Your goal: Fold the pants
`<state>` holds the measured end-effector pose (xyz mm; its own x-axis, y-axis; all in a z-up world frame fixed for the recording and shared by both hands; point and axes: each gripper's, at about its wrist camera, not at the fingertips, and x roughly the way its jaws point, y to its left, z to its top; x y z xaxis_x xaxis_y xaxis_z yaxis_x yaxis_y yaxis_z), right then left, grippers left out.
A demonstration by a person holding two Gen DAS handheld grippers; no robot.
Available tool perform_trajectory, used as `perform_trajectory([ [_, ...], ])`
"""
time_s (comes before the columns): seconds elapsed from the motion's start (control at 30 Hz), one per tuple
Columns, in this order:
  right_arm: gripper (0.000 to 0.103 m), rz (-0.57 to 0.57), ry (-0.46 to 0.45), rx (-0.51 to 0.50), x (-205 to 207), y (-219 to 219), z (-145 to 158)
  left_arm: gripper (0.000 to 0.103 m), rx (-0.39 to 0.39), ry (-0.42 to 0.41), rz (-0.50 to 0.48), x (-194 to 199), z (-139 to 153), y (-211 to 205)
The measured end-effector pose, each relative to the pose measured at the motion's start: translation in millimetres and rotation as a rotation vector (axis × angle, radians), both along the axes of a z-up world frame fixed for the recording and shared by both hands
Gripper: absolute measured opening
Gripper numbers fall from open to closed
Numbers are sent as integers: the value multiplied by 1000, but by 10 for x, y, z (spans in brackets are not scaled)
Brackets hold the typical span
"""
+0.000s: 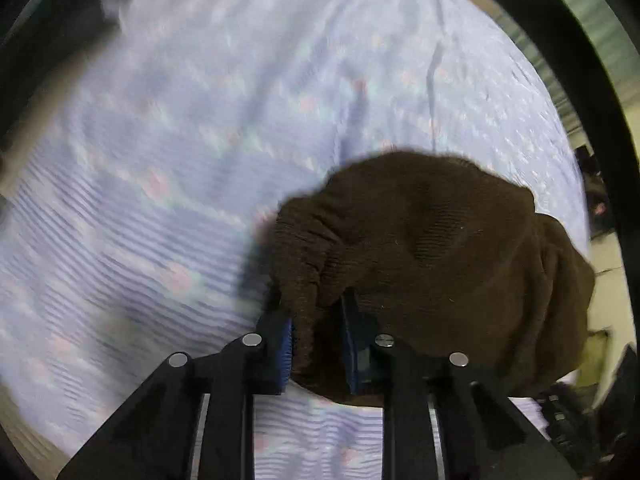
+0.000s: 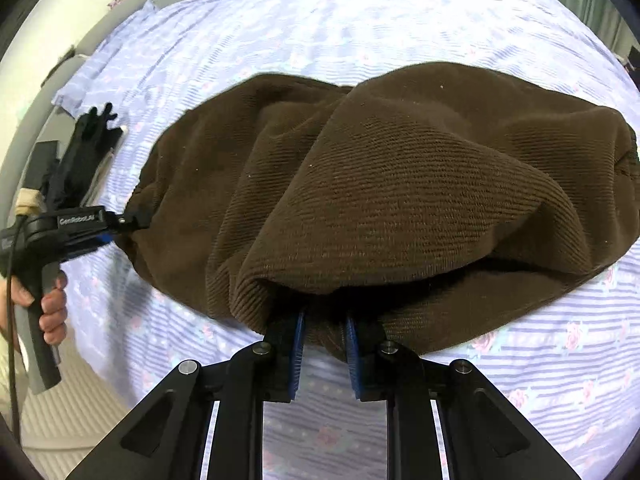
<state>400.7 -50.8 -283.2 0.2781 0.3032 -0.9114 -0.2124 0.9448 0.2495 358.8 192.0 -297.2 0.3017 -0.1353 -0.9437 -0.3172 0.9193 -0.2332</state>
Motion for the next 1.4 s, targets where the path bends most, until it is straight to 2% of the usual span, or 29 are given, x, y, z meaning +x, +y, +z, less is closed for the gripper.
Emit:
perform_trajectory([
  [0.07, 20, 6, 3, 30, -71, -35, 48, 22, 23, 0, 16, -19, 54, 109],
  [0.13, 20, 36, 14, 33, -135, 56, 23, 23, 55, 43, 20, -3, -58, 172],
  [0.2, 20, 57, 23, -11, -165, 174, -60, 28, 70, 100, 13, 23, -242, 191],
  [0.23, 21, 50, 36, -23, -171, 182, -122, 39, 84, 105, 19, 27, -262, 188],
  [0.27, 22, 40, 53, -18, -167, 174, -161, 55, 108, 104, 27, 8, -249, 196],
  [0.3, 24, 25, 64, -8, -159, 173, -176, 61, 161, 108, 27, -1, -187, 166],
  [0.33, 31, 3, 67, 11, -167, 110, -158, 66, 194, 96, 13, -25, -114, 134],
  [0.37, 35, -13, 68, 20, -189, 64, -107, 66, 215, 75, -11, -57, -27, 82],
  [0.4, 47, -25, 58, -6, -232, 19, -27, 66, 253, 49, -47, -109, 110, 9],
  [0.43, 51, -29, 34, -40, -295, -43, 58, 66, 279, 33, -66, -165, 204, -46],
  [0.47, 51, -29, 4, -61, -359, -86, 155, 67, 296, 9, -91, -251, 320, -92],
  [0.57, 51, -49, -110, -109, -582, -339, 535, 70, 277, -74, -195, -354, 720, -365],
  [0.6, 51, -68, -148, -122, -619, -462, 641, 70, 276, -102, -234, -371, 814, -572],
  [0.7, 51, -138, -238, -132, -578, -954, 861, 70, 253, -158, -312, -471, 952, -1030],
  [0.77, 51, -186, -260, -132, -448, -1246, 900, 70, 234, -172, -338, -554, 981, -1333],
  [0.83, 51, -234, -261, -129, -281, -1527, 866, 70, 238, -166, -372, -598, 933, -1646],
  [0.93, 51, -290, -238, -89, -69, -1866, 749, 70, 285, -183, -419, -669, 920, -2136],
  [1.0, 51, -325, -221, -51, -34, -2154, 664, 70, 338, -182, -416, -680, 785, -2340],
  [1.1, 51, -365, -196, 1, 5, -2316, 503, 70, 408, -153, -368, -646, 603, -2482],
  [1.13, 51, -367, -190, 6, 49, -2205, 413, 70, 431, -148, -351, -627, 554, -2484],
  [1.2, 51, -368, -173, 15, 95, -2258, 312, 70, 485, -133, -306, -557, 476, -2462],
  [1.4, 51, -352, -135, 77, 312, -2284, 48, 63, 475, -109, -284, -405, 327, -2460],
])
